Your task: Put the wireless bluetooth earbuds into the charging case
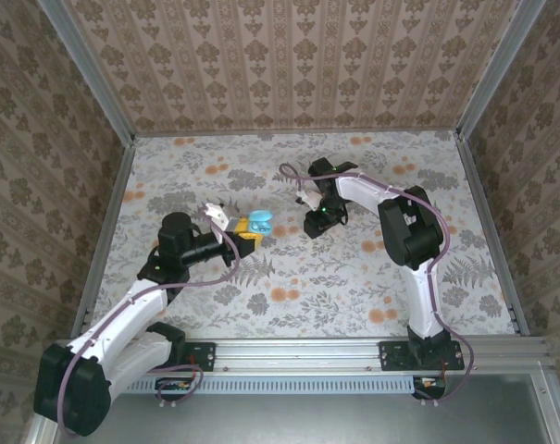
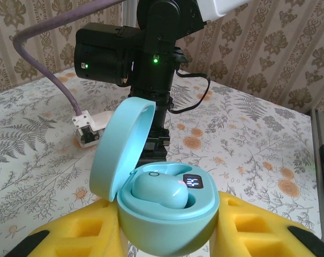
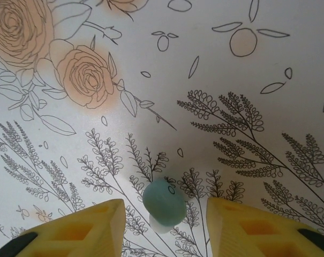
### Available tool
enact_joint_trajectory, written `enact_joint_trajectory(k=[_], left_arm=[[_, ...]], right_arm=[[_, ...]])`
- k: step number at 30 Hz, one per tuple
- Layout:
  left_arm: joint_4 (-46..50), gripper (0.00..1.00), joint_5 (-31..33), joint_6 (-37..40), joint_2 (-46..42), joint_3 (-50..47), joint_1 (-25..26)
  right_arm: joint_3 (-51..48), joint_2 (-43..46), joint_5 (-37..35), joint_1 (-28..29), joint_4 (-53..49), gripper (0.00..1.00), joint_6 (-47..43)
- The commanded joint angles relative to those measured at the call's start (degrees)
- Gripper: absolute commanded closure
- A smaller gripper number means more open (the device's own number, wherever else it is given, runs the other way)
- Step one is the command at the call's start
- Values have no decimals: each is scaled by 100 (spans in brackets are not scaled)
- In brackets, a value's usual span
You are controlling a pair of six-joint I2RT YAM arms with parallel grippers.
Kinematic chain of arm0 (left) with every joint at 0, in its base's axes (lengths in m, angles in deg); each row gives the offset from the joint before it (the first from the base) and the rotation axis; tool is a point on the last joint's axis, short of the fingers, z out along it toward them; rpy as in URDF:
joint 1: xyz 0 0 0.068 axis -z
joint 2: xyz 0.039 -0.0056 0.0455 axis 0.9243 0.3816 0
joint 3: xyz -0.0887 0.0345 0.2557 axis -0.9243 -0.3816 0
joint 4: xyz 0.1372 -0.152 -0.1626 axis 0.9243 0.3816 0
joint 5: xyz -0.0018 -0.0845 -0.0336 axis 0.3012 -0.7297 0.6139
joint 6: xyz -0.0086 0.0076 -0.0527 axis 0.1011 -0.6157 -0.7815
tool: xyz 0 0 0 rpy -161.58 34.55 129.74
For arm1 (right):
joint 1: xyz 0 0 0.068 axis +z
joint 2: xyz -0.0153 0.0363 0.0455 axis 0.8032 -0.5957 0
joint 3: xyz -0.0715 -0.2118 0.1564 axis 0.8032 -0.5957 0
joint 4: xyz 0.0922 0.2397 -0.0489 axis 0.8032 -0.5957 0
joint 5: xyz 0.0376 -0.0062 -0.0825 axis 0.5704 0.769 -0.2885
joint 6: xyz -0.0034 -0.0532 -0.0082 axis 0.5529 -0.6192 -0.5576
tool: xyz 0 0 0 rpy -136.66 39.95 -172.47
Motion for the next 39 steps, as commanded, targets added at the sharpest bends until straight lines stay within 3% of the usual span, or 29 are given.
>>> enact_joint_trajectory(k=[1,18,28,39], left_arm=[[-128,64,-61,111,37,183,-32],[-164,64,-74,89,77,187,-35],[-285,64,-131,7,58,178,-41],[-526,64,-135,-155,67,86,21]], right_arm=[[103,-134,-89,63,-188,60,7],[-152,288,53,65,-74,80,830],[-886,1657,21,107,46,83,1719],[-549,3179,-1108,823,-450,81,2499]])
